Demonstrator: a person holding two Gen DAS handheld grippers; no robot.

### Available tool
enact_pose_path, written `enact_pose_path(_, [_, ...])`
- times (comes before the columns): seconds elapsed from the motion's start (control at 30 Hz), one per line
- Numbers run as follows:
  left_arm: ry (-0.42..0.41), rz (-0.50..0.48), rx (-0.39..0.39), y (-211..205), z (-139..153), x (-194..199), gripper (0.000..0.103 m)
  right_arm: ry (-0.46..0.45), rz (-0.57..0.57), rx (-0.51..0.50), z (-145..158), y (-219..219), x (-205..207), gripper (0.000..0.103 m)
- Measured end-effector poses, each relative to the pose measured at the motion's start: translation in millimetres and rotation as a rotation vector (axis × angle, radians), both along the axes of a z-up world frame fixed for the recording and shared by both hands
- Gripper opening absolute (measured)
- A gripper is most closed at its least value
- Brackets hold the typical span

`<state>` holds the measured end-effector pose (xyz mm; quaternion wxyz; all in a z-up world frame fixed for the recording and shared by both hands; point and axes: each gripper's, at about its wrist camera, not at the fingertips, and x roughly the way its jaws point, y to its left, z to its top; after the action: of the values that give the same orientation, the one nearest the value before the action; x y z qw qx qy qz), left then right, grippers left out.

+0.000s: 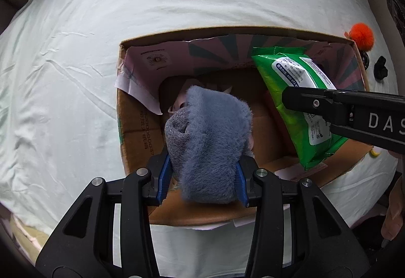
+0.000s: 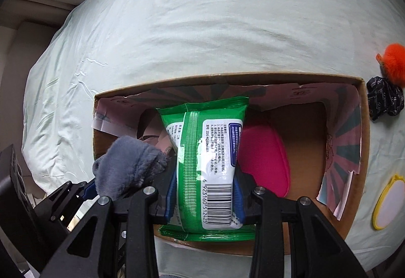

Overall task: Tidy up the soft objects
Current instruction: 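Release the slipper and wipes into the box and withdraw both grippers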

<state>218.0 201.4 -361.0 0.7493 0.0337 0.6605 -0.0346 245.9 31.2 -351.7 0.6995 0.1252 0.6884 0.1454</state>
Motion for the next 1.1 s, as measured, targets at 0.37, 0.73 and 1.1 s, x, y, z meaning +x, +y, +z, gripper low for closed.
enact_pose_path(0.37, [-0.007,-0.085,-0.023,-15.2,18.1,-8.2,0.103,-0.02,-0.054,0.004,-1.6,-22.8,8.3,0.101])
enact_pose_path(0.73, [-0.071,-0.054,-0.034,-7.5,47.3,-19.9,0.103,-0.081,-0.072,-0.008,19.5,-24.7,-6.9,0.101])
enact_pose_path(1.1, [-0.166,-0.026,-0.03,3.6,92.3,-51.4,0.103,-0.19,-0.048,-0.036,67.5,-22.0,-36.5,0.101])
